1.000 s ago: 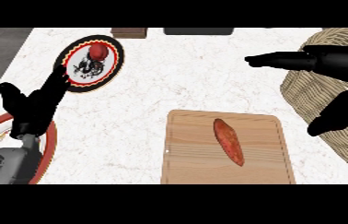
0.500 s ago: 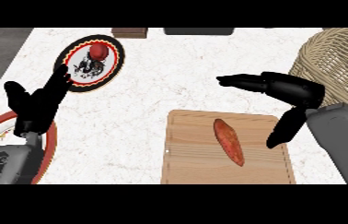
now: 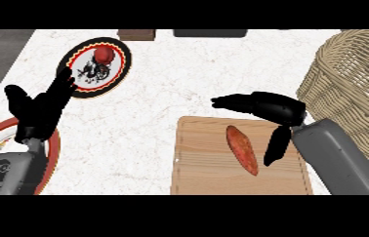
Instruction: Pick the sweet potato from the cutting board and place it in the basket
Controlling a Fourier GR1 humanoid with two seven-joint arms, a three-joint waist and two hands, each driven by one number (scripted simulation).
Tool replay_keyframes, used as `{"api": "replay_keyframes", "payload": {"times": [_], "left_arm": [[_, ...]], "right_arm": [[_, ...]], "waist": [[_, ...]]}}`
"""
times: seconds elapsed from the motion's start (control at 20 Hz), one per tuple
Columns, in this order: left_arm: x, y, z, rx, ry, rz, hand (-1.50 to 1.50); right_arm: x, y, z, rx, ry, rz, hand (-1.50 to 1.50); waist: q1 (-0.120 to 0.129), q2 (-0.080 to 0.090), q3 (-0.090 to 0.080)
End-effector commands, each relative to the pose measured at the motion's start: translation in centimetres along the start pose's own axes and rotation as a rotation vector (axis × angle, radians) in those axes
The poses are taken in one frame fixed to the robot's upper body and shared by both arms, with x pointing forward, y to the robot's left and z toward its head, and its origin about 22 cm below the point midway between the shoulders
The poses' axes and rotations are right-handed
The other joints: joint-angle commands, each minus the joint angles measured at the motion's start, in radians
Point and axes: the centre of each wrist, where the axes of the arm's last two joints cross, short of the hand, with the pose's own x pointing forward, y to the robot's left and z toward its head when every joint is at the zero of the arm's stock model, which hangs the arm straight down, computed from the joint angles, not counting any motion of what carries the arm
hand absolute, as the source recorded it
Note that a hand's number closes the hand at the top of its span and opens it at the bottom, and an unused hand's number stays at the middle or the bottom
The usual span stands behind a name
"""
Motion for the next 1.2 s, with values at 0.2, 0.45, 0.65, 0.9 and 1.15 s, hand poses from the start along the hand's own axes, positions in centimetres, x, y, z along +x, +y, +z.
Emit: {"api": "replay_keyframes", "payload": {"times": [0.2,0.45,0.65,0.9,1.15], "left_arm": [[0.1,0.1,-1.0,0.01,-0.006,-0.001,0.0],[-0.6,-1.1,0.8,0.019,0.006,0.003,0.0],[-0.3,-0.8,0.3,-0.002,0.0,0.022,0.0],[-2.0,-0.7,2.2,-0.014,0.001,0.022,0.0],[-0.3,0.0,1.3,0.008,0.009,0.014,0.0]], "right_arm": [[-3.0,0.9,-0.4,0.084,0.026,0.034,-1.5],[-3.0,1.3,-0.4,0.083,-0.006,0.039,-1.5],[-2.8,1.9,1.6,0.126,-0.026,-0.005,-1.5],[-4.4,1.3,2.7,0.113,-0.064,-0.03,-1.5],[-3.0,4.3,1.0,0.116,-0.062,0.041,-1.5]], "waist": [[-0.001,0.001,0.0],[-0.001,-0.001,0.0],[-0.008,-0.002,0.0],[0.006,-0.001,0.0],[-0.004,-0.002,0.0]]}}
